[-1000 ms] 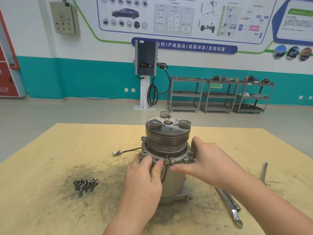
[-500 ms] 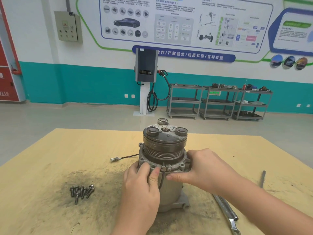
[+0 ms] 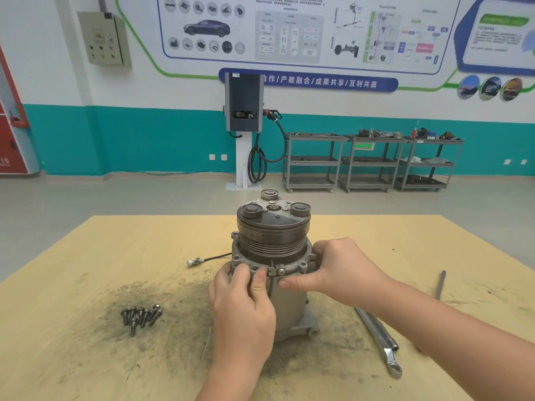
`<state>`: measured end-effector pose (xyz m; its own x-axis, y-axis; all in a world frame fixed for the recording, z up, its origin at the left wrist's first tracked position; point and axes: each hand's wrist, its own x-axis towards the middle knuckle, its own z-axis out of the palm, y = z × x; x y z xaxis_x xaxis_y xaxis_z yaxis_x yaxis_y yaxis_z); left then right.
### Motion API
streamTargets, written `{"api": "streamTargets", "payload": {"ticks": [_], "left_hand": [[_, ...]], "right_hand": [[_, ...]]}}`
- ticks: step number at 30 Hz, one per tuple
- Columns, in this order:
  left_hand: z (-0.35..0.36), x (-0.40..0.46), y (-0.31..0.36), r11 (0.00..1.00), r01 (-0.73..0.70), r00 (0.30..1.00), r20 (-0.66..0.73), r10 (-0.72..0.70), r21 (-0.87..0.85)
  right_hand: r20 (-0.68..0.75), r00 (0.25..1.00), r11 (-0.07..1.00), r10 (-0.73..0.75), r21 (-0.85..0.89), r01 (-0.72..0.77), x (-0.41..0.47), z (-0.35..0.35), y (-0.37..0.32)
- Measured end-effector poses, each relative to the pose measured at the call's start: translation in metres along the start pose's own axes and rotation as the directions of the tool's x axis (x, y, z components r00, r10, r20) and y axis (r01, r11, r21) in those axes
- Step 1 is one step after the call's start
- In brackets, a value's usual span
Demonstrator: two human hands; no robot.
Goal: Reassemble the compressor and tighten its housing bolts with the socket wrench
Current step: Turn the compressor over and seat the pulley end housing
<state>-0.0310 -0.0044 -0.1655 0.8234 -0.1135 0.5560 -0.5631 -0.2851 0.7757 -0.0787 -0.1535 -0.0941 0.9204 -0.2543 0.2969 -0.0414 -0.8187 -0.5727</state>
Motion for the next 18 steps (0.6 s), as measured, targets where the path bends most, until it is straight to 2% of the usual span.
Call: {"api": "streamTargets", "payload": {"ticks": [6,10,13,16,18], "left_hand": [[0.001,0.001,0.008,0.993,0.009,0.996,-0.092,-0.019,-0.115],[-0.006,0.002,0.003,0.994,-0.041,0.999,-0.03,0.038,-0.099],[-0.017,0.007,-0.008,0.994,-0.092,0.991,0.091,0.097,-0.058],[-0.029,0.015,-0.019,0.986,-0.168,0.961,0.225,0.161,0.012],[-0.033,0.018,-0.019,0.977,-0.21,0.945,0.265,0.193,0.034]], "right_hand": [[-0.02,0.999,0.995,-0.049,-0.088,0.047,-0.002,0.004,0.002],[0.038,0.998,0.983,-0.052,-0.175,0.058,-0.002,-0.003,0.005],[0.099,0.993,0.971,-0.063,-0.222,0.084,-0.004,-0.008,0.012],[-0.058,0.997,0.984,-0.042,-0.176,0.031,-0.013,0.007,0.022],[-0.173,0.984,0.988,-0.041,-0.156,0.013,-0.018,0.025,0.026]]}}
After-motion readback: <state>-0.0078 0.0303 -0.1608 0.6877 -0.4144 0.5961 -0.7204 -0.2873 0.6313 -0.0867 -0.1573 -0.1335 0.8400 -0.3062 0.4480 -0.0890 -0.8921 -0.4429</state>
